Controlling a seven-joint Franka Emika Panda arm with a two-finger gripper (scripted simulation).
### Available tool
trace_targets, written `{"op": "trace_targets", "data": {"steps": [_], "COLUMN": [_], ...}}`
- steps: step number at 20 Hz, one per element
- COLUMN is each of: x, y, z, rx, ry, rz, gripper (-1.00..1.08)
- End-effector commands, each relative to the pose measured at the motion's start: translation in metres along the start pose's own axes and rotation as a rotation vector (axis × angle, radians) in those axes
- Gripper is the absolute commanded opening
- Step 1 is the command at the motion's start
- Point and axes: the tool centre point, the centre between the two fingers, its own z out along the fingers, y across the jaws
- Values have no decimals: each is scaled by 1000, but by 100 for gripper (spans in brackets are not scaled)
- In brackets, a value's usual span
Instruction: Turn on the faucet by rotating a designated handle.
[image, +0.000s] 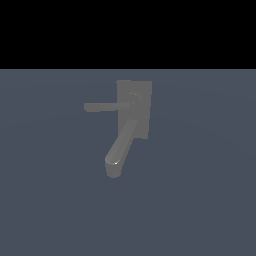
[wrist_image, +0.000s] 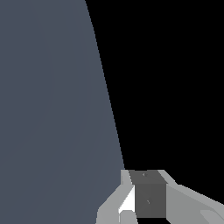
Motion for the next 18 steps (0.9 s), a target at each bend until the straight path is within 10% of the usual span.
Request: {"op": "trace_targets", "data": {"steps": [1,18], "x": [5,22], "y": [0,-4], "z": [-4,-12], "rx": [-37,-33], "ry": [11,59], "rz": [-15,-2], "gripper": [-100,-100]}}
